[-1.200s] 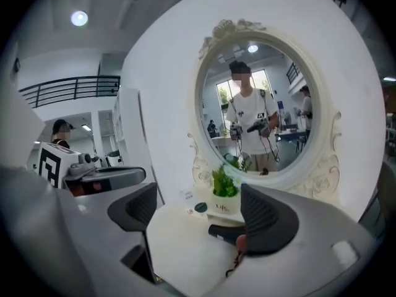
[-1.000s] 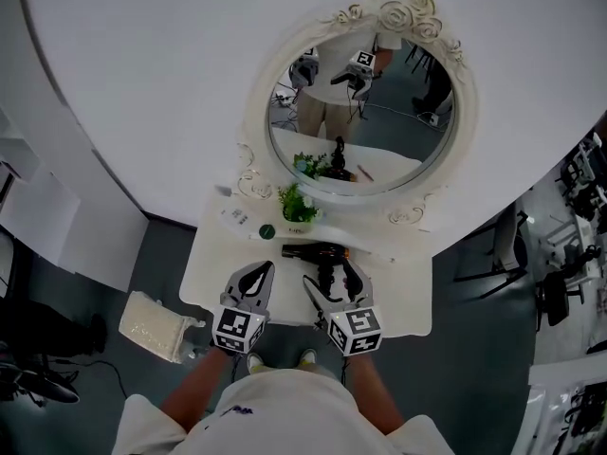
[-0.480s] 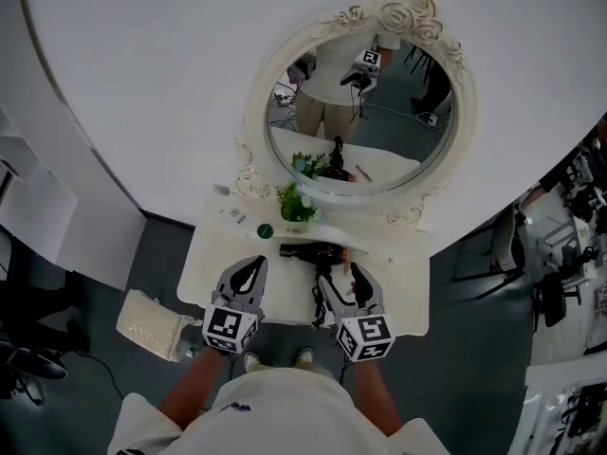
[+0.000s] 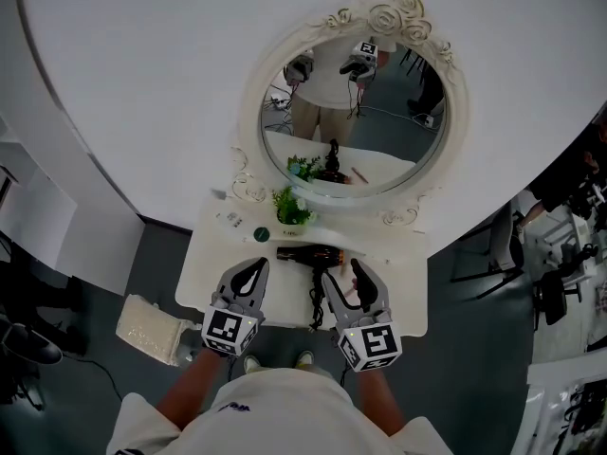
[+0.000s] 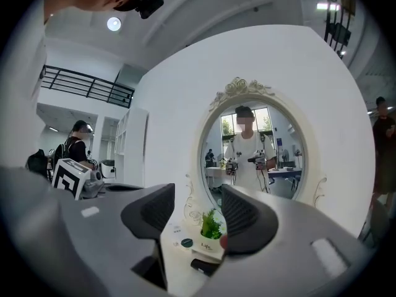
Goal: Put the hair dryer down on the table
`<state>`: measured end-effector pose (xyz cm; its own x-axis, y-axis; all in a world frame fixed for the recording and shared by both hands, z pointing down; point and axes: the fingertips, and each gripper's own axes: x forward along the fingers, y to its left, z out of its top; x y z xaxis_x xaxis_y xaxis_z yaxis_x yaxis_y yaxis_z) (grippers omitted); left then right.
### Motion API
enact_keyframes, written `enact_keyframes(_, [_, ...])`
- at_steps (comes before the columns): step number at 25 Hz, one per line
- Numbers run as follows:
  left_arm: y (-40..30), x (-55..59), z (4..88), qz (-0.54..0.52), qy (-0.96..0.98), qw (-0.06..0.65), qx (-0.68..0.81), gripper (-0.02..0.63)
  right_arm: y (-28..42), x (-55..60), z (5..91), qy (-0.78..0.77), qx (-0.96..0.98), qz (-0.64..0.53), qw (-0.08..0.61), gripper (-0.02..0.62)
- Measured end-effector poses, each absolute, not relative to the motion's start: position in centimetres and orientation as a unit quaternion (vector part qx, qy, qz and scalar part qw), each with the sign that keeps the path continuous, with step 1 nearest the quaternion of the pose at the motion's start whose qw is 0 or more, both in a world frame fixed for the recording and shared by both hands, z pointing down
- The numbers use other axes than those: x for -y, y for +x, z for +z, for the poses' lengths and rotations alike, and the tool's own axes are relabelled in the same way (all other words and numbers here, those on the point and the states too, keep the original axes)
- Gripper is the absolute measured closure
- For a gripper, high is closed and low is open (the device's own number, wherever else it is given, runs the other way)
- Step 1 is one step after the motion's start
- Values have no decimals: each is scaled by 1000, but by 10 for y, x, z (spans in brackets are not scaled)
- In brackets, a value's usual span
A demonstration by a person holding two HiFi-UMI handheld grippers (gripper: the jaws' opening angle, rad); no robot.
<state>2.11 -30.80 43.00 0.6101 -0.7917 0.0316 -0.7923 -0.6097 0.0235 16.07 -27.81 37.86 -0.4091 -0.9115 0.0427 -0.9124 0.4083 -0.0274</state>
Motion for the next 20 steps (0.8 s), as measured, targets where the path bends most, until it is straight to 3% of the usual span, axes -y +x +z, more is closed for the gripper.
enact_keyframes(3, [21,308,434,15,896,14,443,597,162,277,381,546,838,26,11,382])
enact_keyframes(20, [22,300,444,21,895,26,444,597,155,269,398,529,847,42,23,437])
